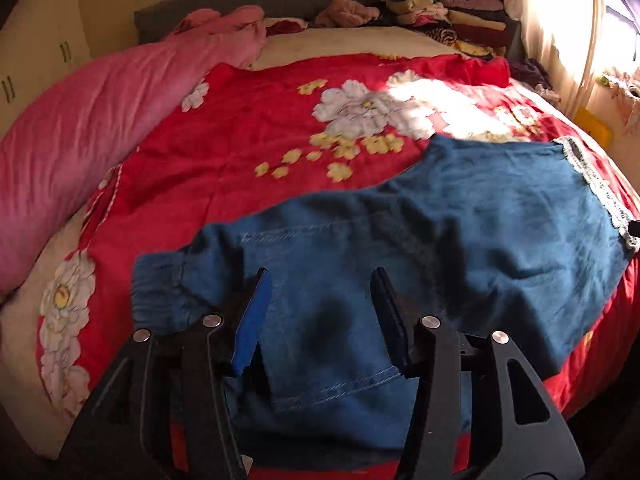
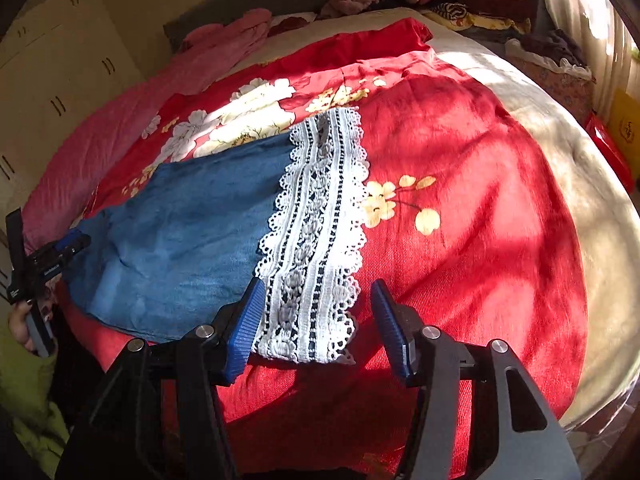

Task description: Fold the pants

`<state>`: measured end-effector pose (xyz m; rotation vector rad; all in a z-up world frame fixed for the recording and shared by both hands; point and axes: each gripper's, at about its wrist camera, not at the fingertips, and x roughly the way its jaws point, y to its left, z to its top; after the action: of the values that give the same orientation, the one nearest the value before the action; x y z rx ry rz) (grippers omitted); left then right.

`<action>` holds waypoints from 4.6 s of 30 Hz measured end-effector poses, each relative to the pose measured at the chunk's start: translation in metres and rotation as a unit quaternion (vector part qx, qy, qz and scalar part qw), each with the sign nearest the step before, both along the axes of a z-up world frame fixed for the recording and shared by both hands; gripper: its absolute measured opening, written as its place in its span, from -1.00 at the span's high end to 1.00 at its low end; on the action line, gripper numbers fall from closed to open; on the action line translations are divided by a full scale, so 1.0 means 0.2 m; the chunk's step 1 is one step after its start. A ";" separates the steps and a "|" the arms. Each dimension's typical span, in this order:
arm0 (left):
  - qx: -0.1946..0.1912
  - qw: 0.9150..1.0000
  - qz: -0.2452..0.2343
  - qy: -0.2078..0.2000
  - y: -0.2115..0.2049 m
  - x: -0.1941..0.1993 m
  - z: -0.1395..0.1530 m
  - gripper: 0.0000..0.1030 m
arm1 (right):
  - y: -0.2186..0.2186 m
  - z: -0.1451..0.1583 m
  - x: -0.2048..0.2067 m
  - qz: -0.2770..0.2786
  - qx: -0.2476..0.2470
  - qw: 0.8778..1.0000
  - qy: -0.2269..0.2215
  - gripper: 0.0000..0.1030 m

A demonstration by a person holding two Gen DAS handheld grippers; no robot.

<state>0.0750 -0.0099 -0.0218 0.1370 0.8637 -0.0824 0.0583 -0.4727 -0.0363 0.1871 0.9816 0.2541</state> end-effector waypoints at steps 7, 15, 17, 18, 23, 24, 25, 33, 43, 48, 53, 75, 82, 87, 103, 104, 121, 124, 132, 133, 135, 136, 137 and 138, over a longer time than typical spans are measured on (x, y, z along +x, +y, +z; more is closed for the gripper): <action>0.002 1.000 0.024 0.016 0.12 -0.02 -0.08 0.07 | 0.12 -0.02 -0.02 0.040 -0.049 0.998 0.000 0.73; -0.012 1.000 0.023 0.016 0.18 -0.03 -0.07 0.29 | 0.11 -0.05 -0.06 0.021 -0.085 0.996 0.010 0.73; -0.023 0.999 0.021 0.016 0.19 -0.03 -0.06 0.30 | 0.12 -0.05 -0.06 0.015 -0.090 0.996 0.011 0.69; -0.034 0.999 0.020 0.016 0.21 -0.03 -0.06 0.30 | 0.12 -0.05 -0.06 0.014 -0.094 0.995 0.012 0.67; -0.048 0.999 0.021 -0.002 0.22 -0.11 0.05 0.12 | 0.07 0.13 -0.15 -0.030 -0.089 0.995 -0.031 -0.02; -0.042 0.999 0.018 -0.015 0.20 -0.13 0.09 -0.05 | 0.07 0.18 -0.18 -0.038 -0.086 0.994 -0.051 -0.08; -0.040 0.999 0.014 -0.024 0.19 -0.15 0.12 -0.15 | 0.07 0.23 -0.21 -0.044 -0.083 0.993 -0.069 -0.14; -0.050 0.997 -0.054 -0.034 -0.13 -0.14 0.21 -0.66 | 0.45 0.28 -0.19 0.017 -0.101 0.988 -0.118 -0.44; 0.028 0.993 -0.111 0.040 -0.48 -0.03 -0.11 -0.78 | 0.71 0.07 0.00 0.050 -0.109 0.989 -0.087 -0.44; -0.007 0.993 -0.094 0.065 -0.31 -0.04 -0.19 -0.83 | 0.54 -0.05 0.04 0.002 -0.125 0.992 -0.032 -0.44; -0.017 0.994 -0.090 0.062 -0.27 -0.06 -0.18 -0.83 | 0.50 -0.06 0.02 -0.002 -0.104 0.994 -0.026 -0.45; -0.042 0.998 -0.052 0.020 -0.16 -0.16 0.08 -0.82 | 0.31 0.17 -0.22 -0.062 -0.020 0.995 -0.075 -0.54; -0.039 0.997 -0.060 0.002 -0.21 -0.20 0.18 -0.82 | 0.28 0.28 -0.32 -0.078 -0.027 0.990 -0.111 -0.91; -0.039 0.997 -0.072 -0.005 -0.27 -0.22 0.22 -0.82 | 0.27 0.34 -0.36 -0.083 -0.030 0.987 -0.132 -0.91; -0.026 0.990 -0.136 -0.021 -0.62 -0.06 0.33 -0.82 | 0.17 0.36 -0.41 -0.134 -0.042 0.980 -0.140 -0.91; -0.028 0.989 -0.143 -0.017 -0.66 -0.03 0.32 -0.82 | 0.17 0.35 -0.41 -0.138 -0.044 0.980 -0.139 -0.91; 0.000 0.974 -0.228 0.015 -1.21 0.37 0.17 -0.82 | 0.21 0.15 -0.23 -0.135 -0.069 0.985 -0.087 -0.91; -0.003 0.971 -0.240 0.015 -1.27 0.42 0.17 -0.82 | 0.21 0.14 -0.21 -0.134 -0.070 0.985 -0.084 -0.91; -0.003 0.958 -0.282 0.044 -1.45 0.56 0.09 -0.82 | 0.19 0.08 -0.13 -0.137 -0.048 0.987 -0.066 -0.91; -0.006 0.957 -0.287 0.049 -1.47 0.58 0.08 -0.82 | 0.18 0.07 -0.12 -0.138 -0.043 0.988 -0.060 -0.91; -0.011 0.953 -0.296 0.058 -1.51 0.62 0.04 -0.82 | 0.18 0.05 -0.09 -0.137 -0.031 0.988 -0.057 -0.91; -0.014 0.951 -0.301 0.063 -1.53 0.64 0.02 -0.82 | 0.18 0.04 -0.08 -0.135 -0.025 0.989 -0.057 -0.91; -0.017 0.950 -0.304 0.066 -1.54 0.65 0.00 -0.82 | 0.18 0.03 -0.07 -0.133 -0.024 0.989 -0.055 -0.91; -0.021 0.948 -0.309 0.071 -1.56 0.67 -0.02 -0.81 | 0.19 0.02 -0.05 -0.132 -0.026 0.990 -0.051 -0.91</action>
<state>0.2090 -0.3215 -0.0251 0.3627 0.9360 -0.7046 0.0475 -0.4350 -0.0324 0.2511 0.8506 -0.0047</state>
